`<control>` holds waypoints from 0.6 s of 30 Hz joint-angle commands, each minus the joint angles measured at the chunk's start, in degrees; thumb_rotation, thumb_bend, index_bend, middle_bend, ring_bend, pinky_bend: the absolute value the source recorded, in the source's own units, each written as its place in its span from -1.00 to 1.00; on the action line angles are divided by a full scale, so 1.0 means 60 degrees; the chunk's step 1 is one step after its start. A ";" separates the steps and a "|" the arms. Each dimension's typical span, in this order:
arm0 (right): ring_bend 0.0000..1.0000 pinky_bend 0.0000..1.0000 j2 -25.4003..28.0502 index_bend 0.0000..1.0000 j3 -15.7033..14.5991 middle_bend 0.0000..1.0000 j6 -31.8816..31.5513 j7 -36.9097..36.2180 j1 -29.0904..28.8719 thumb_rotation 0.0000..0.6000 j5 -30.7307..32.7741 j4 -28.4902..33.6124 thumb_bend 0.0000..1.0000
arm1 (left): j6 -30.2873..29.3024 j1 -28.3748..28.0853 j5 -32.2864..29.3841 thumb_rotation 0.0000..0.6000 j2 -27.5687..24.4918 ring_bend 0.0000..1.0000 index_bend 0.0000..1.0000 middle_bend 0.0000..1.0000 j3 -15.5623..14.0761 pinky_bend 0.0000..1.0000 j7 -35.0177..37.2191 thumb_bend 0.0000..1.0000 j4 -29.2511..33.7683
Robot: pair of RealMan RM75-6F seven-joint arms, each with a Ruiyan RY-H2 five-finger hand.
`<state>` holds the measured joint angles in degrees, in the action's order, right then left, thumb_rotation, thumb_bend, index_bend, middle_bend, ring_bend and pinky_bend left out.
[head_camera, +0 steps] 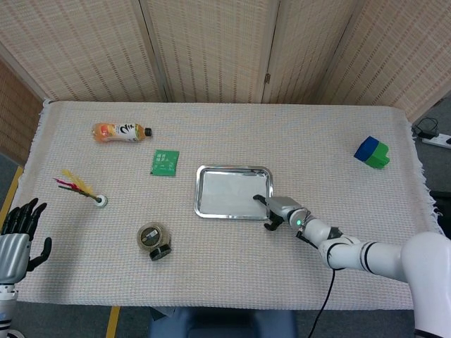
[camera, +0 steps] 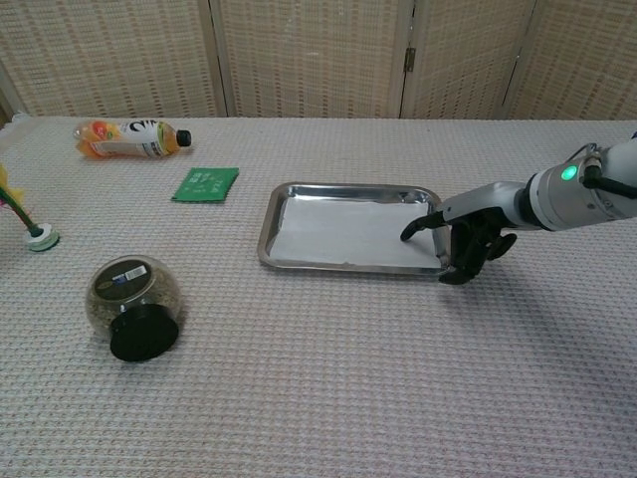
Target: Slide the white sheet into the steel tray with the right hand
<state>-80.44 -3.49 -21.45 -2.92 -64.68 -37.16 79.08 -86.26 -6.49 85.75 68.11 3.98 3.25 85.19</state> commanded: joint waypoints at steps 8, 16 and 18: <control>1.00 1.00 -0.0194 -1.00 0.0053 1.00 0.0101 -0.0042 -0.0163 1.00 0.0124 -0.0378 -0.03 | 0.0031 -0.0008 -0.0029 1.00 0.0017 -1.00 -1.00 -1.00 -0.0001 -0.85 -0.0030 0.17 -0.0015; 1.00 1.00 -0.0437 -1.00 0.0008 1.00 0.0284 0.0050 -0.0449 1.00 0.0174 -0.0694 -0.03 | 0.0021 -0.0006 -0.0043 1.00 0.0011 -1.00 -1.00 -1.00 0.0012 -0.85 -0.0005 0.17 -0.0014; 1.00 1.00 -0.0483 -1.00 -0.0035 1.00 0.0315 0.0071 -0.0534 1.00 0.0241 -0.0772 -0.03 | 0.0022 -0.0004 -0.0045 1.00 0.0002 -1.00 -1.00 -1.00 0.0011 -0.85 0.0014 0.17 -0.0014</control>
<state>-83.19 -3.56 -19.69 -2.58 -67.70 -35.87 74.62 -86.13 -6.52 85.49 68.12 4.05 3.34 85.12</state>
